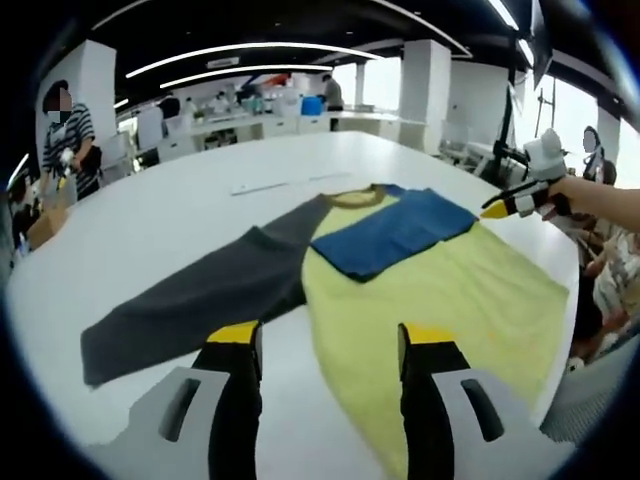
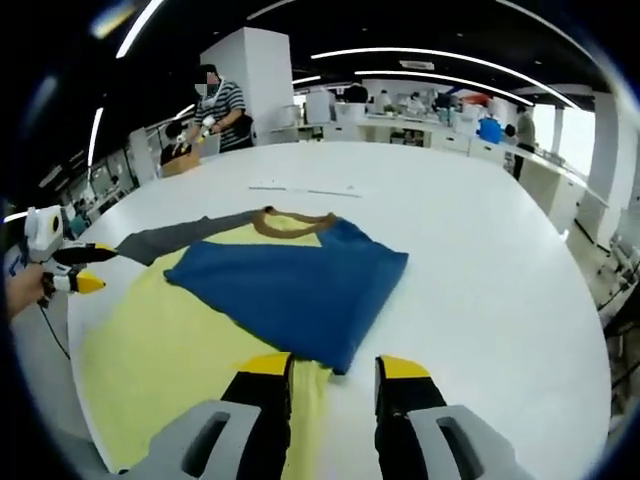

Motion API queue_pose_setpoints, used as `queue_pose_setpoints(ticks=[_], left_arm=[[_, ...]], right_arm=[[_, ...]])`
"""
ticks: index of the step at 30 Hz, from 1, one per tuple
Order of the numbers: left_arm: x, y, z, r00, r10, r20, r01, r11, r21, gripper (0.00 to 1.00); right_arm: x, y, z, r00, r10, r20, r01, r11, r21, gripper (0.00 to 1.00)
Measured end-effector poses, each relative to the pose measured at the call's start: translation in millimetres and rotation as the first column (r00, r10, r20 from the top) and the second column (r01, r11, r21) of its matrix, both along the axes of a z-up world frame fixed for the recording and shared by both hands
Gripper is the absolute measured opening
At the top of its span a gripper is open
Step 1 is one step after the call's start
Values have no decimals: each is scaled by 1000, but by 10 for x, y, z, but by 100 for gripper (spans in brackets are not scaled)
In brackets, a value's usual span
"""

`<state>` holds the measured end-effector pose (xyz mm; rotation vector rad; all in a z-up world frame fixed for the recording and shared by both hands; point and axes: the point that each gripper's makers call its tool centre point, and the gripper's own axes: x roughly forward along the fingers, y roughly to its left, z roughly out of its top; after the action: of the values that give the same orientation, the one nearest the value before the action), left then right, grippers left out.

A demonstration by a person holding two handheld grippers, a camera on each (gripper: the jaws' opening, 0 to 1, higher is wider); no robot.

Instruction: Fold the garment on the visible template until the final outline fits inside the template.

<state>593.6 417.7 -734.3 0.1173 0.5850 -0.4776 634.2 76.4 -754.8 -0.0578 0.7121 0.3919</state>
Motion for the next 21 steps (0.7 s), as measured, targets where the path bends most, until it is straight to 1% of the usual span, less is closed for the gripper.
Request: queue_pose_setpoints(ticks=[5,10,13,16,21], left_arm=[[139,-23,-73,1000,8,-1,-8,1000,16,43],[264,-21,-177,999,36,-19,-36,999,13,33],[307,-25,-226,999,49,-23,-49,999,7,31],[339,-45,-269,998,56,-32,-56,998,-1,28],[394,-53,-354,997,66,-48,-66,998,6,25]], right_arm=[[11,-36,-55,1000,-22,-7,22,1000,3,19],[10,-24,-126,1000,-27,-11,27,1000,5,13],[2,-28,-184,999,-35,-22,35,999,5,12],[9,-18,-204,999,-47,-19,47,999,20,10],[26,4,-254,998,-56,-26,57,998,30,7]])
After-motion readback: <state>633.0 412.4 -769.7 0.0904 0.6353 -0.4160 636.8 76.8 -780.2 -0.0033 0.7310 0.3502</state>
